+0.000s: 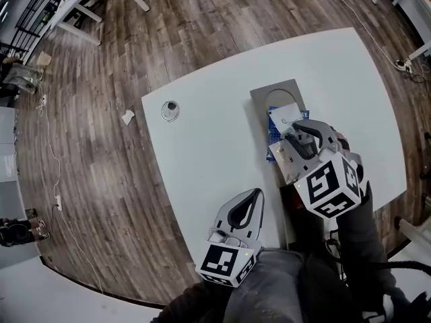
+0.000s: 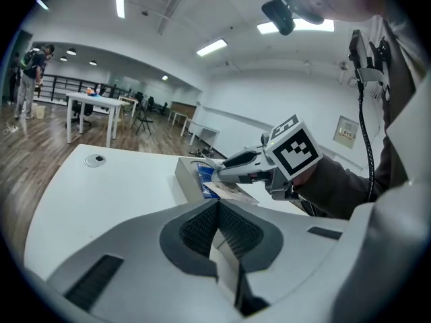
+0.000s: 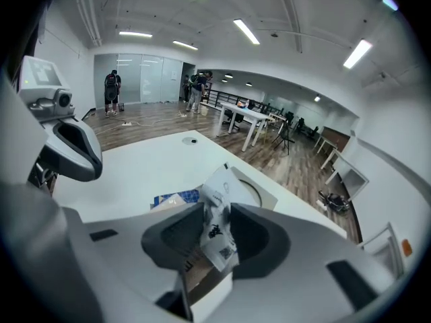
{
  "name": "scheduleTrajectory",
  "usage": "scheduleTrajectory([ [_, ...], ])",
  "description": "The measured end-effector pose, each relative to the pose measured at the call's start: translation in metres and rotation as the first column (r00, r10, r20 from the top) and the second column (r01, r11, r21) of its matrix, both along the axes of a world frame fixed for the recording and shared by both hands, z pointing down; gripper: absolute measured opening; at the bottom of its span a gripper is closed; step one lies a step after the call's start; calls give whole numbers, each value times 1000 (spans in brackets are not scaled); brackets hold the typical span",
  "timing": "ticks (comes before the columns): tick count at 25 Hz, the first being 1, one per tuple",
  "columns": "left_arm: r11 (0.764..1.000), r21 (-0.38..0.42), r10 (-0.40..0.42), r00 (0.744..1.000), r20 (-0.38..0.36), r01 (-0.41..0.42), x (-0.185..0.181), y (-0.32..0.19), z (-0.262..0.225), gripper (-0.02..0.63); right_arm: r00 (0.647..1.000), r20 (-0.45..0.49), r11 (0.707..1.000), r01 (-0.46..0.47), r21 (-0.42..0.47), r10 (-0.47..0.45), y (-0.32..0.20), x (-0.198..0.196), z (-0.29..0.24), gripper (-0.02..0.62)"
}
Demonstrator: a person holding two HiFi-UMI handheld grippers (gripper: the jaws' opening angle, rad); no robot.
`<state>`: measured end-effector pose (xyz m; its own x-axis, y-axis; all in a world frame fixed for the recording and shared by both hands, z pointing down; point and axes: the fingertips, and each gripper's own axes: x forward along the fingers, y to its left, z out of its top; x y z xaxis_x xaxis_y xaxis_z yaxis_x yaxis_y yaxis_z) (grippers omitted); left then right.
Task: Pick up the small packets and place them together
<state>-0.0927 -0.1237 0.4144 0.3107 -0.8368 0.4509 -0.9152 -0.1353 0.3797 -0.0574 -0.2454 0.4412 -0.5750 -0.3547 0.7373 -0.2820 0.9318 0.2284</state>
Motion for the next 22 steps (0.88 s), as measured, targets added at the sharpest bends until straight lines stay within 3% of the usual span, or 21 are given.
scheduleTrajectory([
  [4,1000,4,2,1000,-4,-2,0,1,0,3,1000,8,999,29,-18,-29,7,-3,1,175],
  [22,992,123,15,1000,27,-18,4,39,-36,3,999,41,991,-32,127,27,33,11,-43,175],
])
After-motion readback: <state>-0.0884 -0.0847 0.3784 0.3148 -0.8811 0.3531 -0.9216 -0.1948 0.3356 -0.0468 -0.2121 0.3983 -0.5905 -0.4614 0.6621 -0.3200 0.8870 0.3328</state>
